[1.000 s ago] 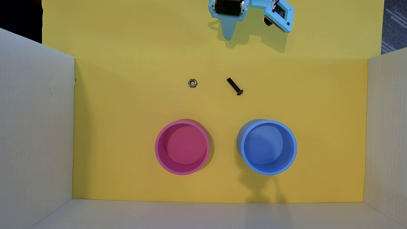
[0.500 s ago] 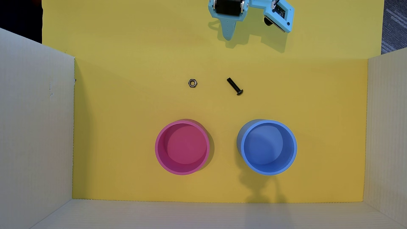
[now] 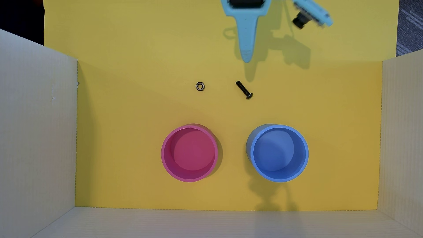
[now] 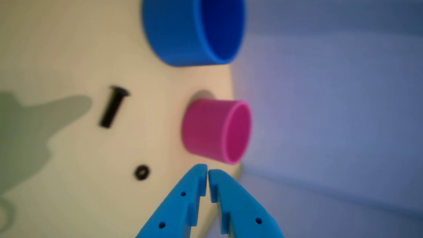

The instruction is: Pick up the bolt and place it in the pink box

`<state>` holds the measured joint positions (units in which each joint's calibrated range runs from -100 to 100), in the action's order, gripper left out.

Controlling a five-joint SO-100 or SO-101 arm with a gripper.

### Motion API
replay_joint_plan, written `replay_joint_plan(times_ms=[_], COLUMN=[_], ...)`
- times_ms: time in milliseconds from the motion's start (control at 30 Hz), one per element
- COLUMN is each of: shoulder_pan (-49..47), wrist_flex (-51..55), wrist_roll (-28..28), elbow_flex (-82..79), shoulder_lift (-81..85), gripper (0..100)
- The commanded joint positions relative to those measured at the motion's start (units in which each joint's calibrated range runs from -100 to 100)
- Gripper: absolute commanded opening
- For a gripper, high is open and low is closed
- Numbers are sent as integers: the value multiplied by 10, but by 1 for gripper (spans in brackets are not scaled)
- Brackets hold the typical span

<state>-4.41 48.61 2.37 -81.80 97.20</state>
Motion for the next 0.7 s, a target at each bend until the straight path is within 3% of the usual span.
replay_joint_plan(times_ms=[0,200,400,667], shoulder_pan=[8,0,-23,-59], wrist_flex=[-45,-45,14,41], wrist_roll=[-1,11,89,137], elbow_flex=[60,170,283,366], shoulder_lift=[-46,-250,-476,-615], gripper=[1,1,1,1])
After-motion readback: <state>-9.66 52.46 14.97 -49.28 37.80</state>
